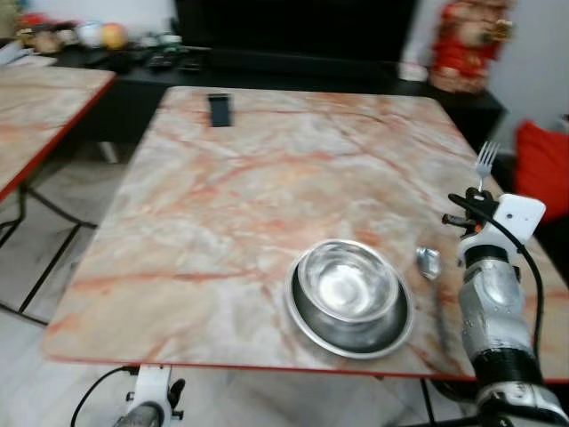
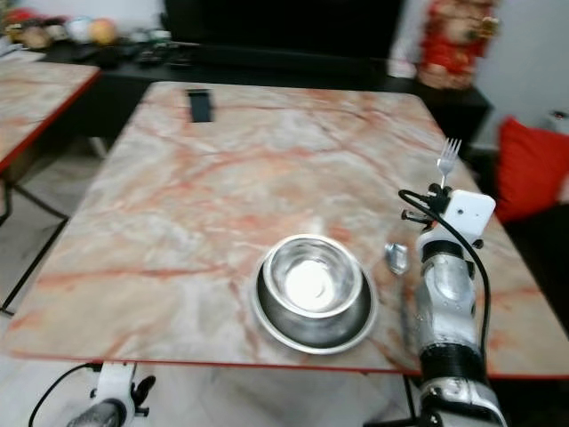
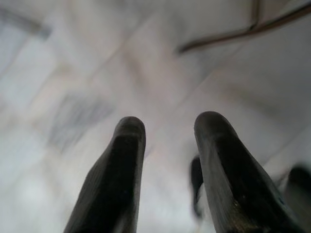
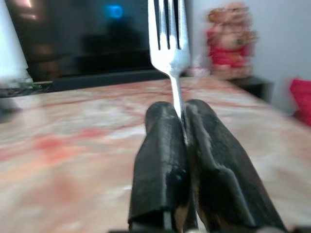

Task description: Setting the table

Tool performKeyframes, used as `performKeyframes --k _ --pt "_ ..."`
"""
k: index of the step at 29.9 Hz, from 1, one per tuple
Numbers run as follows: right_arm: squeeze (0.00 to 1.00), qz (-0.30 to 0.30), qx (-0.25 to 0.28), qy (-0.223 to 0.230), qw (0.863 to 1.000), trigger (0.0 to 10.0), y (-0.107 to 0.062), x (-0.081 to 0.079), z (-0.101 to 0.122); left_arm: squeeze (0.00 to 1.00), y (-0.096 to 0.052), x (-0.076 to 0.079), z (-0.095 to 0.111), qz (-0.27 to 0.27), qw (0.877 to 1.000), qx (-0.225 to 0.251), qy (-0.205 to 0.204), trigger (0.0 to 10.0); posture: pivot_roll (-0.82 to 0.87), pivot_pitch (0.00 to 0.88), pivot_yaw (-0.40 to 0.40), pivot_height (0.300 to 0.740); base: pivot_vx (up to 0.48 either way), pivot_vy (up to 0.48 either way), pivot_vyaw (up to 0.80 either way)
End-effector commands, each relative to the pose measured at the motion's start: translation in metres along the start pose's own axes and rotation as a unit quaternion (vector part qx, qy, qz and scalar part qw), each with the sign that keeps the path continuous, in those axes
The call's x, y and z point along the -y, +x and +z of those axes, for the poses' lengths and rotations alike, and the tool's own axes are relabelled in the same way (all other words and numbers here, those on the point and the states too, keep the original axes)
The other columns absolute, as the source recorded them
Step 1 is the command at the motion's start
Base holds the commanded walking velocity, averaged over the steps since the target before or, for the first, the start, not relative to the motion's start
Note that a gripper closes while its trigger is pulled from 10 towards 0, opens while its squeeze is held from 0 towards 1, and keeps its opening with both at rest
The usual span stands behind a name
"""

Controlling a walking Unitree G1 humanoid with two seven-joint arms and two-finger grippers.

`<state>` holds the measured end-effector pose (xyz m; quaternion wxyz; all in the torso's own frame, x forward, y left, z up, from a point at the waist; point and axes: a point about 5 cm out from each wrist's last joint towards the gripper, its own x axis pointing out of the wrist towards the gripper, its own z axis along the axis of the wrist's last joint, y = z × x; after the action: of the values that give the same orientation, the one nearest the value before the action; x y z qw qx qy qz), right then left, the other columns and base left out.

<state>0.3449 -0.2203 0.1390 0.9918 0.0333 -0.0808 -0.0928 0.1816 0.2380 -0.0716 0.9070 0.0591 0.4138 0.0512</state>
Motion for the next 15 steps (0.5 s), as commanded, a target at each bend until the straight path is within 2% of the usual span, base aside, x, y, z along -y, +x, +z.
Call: performKeyframes --k 1,9,13,15 --pt "0.00 -0.026 0.005 -0.009 1.000 10.0 -0.001 0.018 0.005 0.00 0.001 0.007 0.001 -0.009 1.000 -0.001 -0.006 10.0 0.05 0.000 -0.032 0.740 0.000 0.000 0.00" --pt "0.00 -0.047 0.002 -0.028 0.999 10.0 -0.003 0.029 0.008 0.00 0.000 0.006 -0.004 -0.009 1.000 -0.010 -0.006 10.0 0.04 0.000 -0.032 0.740 0.000 0.000 0.00" --pt "0.00 -0.079 -0.014 -0.055 0.995 10.0 -0.002 0.048 0.012 0.00 0.000 0.007 -0.006 -0.010 1.000 -0.017 -0.006 10.0 0.04 0.000 -0.032 0.740 0.000 0.000 0.00" --pt "0.00 -0.090 -0.052 -0.085 0.991 10.0 -0.002 0.065 0.012 0.00 -0.001 0.007 -0.007 -0.011 1.000 -0.021 -0.005 10.0 0.03 0.000 -0.030 0.740 0.000 0.000 0.00"
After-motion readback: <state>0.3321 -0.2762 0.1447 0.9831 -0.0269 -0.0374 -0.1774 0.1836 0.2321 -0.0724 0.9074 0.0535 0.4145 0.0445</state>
